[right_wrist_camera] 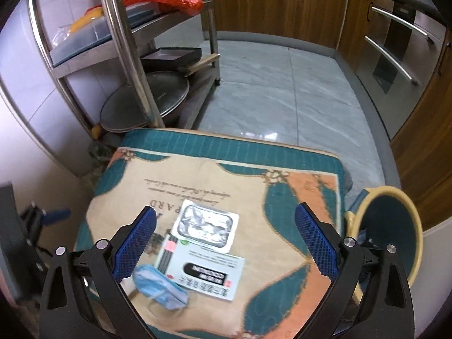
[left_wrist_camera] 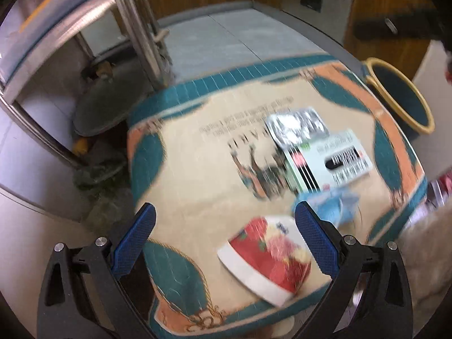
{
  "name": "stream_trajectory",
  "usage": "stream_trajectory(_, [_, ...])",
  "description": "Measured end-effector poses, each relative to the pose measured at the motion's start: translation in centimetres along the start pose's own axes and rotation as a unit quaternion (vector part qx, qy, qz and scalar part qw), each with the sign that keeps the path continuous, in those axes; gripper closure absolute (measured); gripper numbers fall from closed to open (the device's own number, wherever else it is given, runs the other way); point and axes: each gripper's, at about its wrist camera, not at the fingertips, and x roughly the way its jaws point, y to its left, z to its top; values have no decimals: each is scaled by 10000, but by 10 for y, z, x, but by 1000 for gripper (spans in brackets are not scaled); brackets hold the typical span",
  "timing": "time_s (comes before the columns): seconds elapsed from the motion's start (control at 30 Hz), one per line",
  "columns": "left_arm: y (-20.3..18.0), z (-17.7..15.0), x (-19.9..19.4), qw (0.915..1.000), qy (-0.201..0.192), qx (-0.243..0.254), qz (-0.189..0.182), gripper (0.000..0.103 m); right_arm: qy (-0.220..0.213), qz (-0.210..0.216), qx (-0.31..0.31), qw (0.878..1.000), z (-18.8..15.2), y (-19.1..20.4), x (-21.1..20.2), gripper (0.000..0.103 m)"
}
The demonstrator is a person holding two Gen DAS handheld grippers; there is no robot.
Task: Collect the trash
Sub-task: 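Lower the left tool toward the red floral mask, then close the left tool on the red floral mask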
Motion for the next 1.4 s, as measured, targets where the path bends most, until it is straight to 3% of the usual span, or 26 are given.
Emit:
stream_trajectory(0.1, [-9,-9,5,9992,112,137,-366,6,49,90,26,9999,3,9,6,6])
stream_trajectory(0.23, [-24,-17,20,9974,354,300,-545,6,100,26,-202,9997,3,20,12,6])
stream_trajectory(0.57, [-42,-29,57,9920,1002,662,-375,6,192,-101,87,9997,3,-7,15,6])
stream_trajectory(0.73, [-41,-30,63,9910,1093,722,-287,14,235,-74,292,9993,3,-17,16,6])
stream_trajectory(0.93, [-37,-22,50,9922,917,614,-578,37,273,-126,208,9993,2,-18,17,6])
stream_trajectory(1.0, [-29,-14,40,9933,770,387,-774,59,299,-159,163,9993,1,-18,18,6])
stream_trajectory(1.1, [-17,-7,33,9955,653,211,-649,77,349,-198,126,9991,-2,-19,19,6])
stream_trajectory(1.3, [7,10,25,9966,456,-212,-650,82,396,-249,105,9989,-4,-26,21,6])
stream_trajectory(1.4, [24,17,21,9925,341,-684,-958,83,419,-251,128,9987,-4,-30,23,6])
